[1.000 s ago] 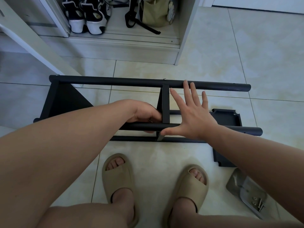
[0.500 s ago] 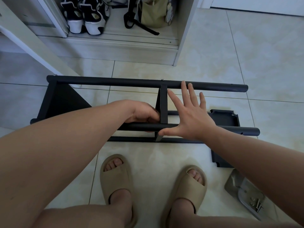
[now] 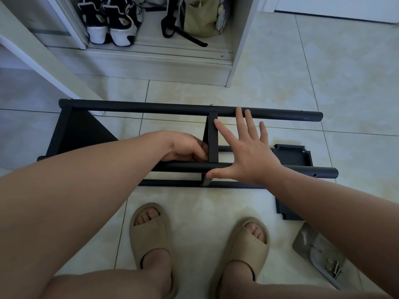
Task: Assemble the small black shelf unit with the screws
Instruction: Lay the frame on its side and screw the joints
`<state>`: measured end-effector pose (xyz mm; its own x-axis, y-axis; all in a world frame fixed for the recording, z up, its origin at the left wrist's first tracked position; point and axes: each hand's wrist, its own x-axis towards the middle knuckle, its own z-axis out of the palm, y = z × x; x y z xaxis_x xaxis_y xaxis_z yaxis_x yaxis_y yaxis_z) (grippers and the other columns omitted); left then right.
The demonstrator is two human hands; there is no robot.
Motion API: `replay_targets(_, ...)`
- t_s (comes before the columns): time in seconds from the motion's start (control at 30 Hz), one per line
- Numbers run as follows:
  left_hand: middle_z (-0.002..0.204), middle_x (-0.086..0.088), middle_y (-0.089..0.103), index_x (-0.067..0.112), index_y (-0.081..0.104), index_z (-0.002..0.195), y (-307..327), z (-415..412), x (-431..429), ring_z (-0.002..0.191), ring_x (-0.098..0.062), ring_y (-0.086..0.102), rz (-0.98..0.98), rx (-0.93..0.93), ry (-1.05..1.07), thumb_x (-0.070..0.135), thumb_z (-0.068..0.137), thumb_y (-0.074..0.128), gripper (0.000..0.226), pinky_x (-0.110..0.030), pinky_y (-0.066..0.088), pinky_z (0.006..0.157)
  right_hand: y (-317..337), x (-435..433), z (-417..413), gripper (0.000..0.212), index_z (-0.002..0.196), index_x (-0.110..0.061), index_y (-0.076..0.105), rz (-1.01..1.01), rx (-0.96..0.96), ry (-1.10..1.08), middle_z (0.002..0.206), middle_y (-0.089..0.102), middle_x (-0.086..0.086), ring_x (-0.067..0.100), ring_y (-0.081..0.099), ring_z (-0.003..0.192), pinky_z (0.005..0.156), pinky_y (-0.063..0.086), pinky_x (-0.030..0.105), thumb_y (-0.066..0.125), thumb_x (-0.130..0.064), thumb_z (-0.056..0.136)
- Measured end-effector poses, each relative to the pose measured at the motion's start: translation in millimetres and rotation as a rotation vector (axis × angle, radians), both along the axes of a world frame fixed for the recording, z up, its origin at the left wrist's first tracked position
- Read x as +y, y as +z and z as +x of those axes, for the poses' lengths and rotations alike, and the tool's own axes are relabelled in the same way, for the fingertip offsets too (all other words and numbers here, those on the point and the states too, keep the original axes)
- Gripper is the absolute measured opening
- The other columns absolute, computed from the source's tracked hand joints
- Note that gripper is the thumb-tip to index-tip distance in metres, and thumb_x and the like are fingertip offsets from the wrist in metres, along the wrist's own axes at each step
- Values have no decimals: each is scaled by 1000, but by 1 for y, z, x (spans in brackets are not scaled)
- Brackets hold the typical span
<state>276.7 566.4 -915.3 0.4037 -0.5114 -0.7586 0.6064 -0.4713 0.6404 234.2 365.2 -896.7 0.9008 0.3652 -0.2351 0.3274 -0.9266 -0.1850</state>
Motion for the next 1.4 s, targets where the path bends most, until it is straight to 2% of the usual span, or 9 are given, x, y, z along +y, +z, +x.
replay_targets(0.13,99,-12,70,7,67,106,4,-1,0,92,-23,64,9,64,-36,8,96,53,18,-34,51,94,0,0,0,129,156,-48,-15,4,-2,3,165,-30,10,29,-31,150,121,-10,59,22,-109,49)
replay_targets(0.23,86,-8,71,6,69,103,5,-1,-3,86,-22,64,67,76,-42,13,96,56,16,-36,50,97,0,0,0,129,156,-48,-15,6,-3,3,165,-30,10,29,-31,150,121,-9,60,18,-110,47)
replay_targets(0.33,91,-10,72,4,70,105,7,0,-5,92,-25,66,90,28,-46,10,95,58,17,-37,50,100,-1,0,0,129,155,-48,-15,11,-7,4,165,-29,10,29,-31,151,121,-9,60,18,-110,48)
replay_targets(0.57,83,-7,75,9,71,89,8,2,-6,83,-21,70,76,2,-42,1,94,56,17,-33,53,94,-2,-1,1,127,156,-48,-15,8,-11,5,165,-29,10,30,-30,151,122,-8,61,26,-108,51)
replay_targets(0.73,76,-5,74,11,68,85,9,3,-5,74,-16,72,51,13,-28,-3,93,53,21,-25,56,76,-2,0,0,127,155,-48,-15,16,-8,1,165,-29,10,29,-30,151,121,-8,60,28,-108,52)
replay_targets(0.87,76,-6,74,9,66,87,9,4,-4,73,-16,72,44,11,-26,-6,93,52,21,-23,56,70,-1,0,-1,127,156,-48,-14,11,-11,1,165,-28,10,30,-29,151,122,-7,61,29,-107,53)
replay_targets(1.07,89,-10,71,7,66,94,8,2,-3,82,-19,70,56,-9,-8,-5,92,54,17,-25,55,78,0,0,-1,127,157,-47,-13,11,-5,2,165,-28,10,30,-29,151,122,-7,61,31,-106,53)
replay_targets(1.27,112,-12,71,6,70,115,9,1,-1,109,-25,63,100,86,-85,17,97,55,26,-40,42,113,0,0,-1,127,156,-47,-14,4,-6,4,165,-29,10,30,-29,151,122,-7,61,28,-107,53)
replay_targets(1.4,104,-12,74,5,70,110,10,3,-5,107,-28,66,129,54,-90,11,97,57,20,-39,45,111,0,0,0,127,156,-47,-14,5,-4,6,165,-29,10,31,-29,151,122,-7,60,27,-107,53)
